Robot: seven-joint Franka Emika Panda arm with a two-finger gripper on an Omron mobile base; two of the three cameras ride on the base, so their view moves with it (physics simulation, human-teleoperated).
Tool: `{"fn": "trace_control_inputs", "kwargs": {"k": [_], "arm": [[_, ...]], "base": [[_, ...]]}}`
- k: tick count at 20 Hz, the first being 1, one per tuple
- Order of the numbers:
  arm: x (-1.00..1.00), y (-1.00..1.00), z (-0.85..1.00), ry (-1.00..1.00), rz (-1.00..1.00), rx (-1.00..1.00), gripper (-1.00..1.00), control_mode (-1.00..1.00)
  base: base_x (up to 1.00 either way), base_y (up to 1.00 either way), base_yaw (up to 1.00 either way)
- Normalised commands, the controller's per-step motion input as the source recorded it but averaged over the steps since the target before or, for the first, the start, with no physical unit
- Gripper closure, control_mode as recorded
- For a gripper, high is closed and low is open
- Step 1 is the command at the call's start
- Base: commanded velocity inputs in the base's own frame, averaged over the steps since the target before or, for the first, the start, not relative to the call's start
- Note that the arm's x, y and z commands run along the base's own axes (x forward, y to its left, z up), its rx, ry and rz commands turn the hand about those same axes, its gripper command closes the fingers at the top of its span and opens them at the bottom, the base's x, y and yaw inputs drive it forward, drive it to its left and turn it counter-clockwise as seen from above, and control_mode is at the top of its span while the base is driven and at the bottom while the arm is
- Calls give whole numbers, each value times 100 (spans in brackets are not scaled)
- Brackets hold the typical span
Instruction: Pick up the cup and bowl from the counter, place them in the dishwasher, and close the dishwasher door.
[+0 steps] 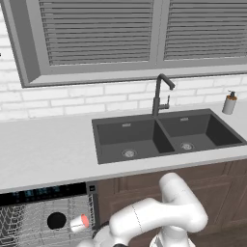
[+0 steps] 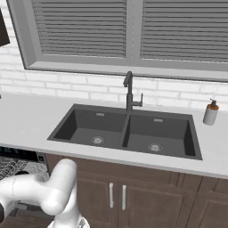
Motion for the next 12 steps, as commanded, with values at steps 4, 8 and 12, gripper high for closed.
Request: {"fn": "trace_control_inputs", "kwargs": {"k": [4, 8, 12], "arm": [[100, -33, -31, -26, 0, 0, -100, -100], [100, -38, -3, 4, 0, 0, -100, -100], [100, -33, -3, 17, 0, 0, -100, -100]], "base": [[0, 0, 0], [0, 0, 0], [0, 0, 0]]}}
